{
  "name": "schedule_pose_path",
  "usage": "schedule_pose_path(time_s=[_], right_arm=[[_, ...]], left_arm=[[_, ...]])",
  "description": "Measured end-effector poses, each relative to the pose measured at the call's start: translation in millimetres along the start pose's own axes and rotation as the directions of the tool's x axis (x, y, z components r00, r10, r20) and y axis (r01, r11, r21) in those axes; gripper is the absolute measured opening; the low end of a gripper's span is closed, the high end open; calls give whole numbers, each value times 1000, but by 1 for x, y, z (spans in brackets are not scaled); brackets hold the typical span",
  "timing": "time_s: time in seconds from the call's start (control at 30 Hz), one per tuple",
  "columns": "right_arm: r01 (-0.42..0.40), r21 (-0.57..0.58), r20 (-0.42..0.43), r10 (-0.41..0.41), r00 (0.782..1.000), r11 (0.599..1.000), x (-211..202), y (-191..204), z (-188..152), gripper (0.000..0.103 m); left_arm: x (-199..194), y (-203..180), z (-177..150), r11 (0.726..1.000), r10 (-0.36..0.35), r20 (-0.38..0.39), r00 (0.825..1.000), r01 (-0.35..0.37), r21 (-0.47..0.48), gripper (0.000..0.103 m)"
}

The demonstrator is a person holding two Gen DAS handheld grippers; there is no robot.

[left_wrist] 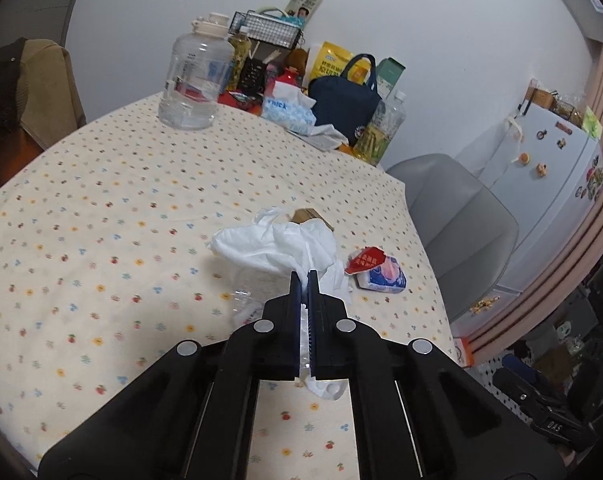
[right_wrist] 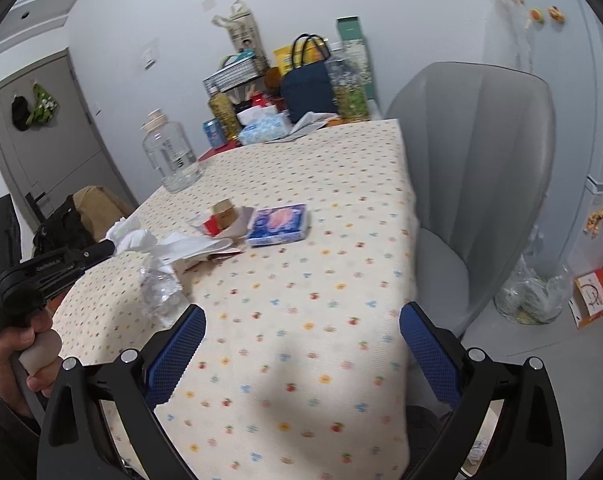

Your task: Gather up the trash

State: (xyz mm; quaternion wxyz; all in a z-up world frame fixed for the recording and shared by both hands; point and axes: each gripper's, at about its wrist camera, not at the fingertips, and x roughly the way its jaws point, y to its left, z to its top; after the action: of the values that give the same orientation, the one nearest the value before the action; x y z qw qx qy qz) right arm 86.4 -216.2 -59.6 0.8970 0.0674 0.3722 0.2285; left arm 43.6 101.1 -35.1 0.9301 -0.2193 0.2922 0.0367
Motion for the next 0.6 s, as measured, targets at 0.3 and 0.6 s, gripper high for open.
schedule_pose_path(time_s=[0.3, 0.6], right_arm=[[-104, -132, -118, 89, 989, 986, 38, 56, -5, 92], [-164, -257, -203, 113, 973, 952, 80, 106, -10, 89]], left_arm=[[-24, 27, -6, 999, 42, 10, 999, -42, -10, 4], [-37, 48, -13, 996, 76, 11, 997, -76, -41, 4]])
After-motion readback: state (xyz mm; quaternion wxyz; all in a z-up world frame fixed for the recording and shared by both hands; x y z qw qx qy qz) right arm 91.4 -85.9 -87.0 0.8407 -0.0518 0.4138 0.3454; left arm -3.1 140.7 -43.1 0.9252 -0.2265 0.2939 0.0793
